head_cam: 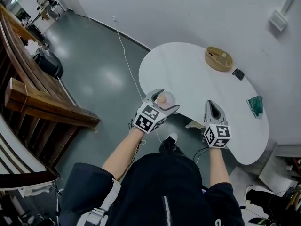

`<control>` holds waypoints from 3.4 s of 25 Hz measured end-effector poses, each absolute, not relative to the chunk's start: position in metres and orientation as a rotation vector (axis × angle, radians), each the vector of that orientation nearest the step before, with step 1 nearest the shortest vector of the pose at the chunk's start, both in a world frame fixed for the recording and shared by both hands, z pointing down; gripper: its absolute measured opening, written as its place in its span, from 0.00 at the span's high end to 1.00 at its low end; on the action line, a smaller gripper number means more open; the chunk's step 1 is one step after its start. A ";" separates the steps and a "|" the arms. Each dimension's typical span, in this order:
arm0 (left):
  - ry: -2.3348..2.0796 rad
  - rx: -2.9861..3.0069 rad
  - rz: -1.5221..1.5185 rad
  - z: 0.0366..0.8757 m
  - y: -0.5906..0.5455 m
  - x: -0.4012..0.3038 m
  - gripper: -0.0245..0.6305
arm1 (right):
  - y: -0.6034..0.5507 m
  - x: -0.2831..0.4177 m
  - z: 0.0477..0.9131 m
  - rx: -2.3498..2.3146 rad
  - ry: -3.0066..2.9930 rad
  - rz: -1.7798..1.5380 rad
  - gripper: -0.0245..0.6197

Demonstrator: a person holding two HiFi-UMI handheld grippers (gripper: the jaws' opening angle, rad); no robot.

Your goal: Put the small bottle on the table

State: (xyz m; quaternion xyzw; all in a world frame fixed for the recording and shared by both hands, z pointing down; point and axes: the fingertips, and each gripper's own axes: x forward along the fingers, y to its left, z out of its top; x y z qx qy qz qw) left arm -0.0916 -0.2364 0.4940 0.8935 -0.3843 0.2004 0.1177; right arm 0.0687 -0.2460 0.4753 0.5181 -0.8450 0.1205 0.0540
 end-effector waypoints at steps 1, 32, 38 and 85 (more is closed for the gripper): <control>-1.123 2.618 0.585 0.493 -0.248 -0.091 0.34 | -0.256 0.071 0.474 1.581 -2.563 0.365 0.96; -0.896 2.580 0.688 0.583 -0.412 -0.030 0.34 | -0.349 0.129 0.524 1.677 -2.361 0.494 0.96; -0.853 2.596 0.712 0.592 -0.419 -0.027 0.34 | -0.344 0.134 0.533 1.726 -2.312 0.519 0.96; -0.942 2.538 0.882 0.729 -0.327 -0.057 0.30 | -0.285 0.115 0.570 1.714 -2.219 0.602 0.96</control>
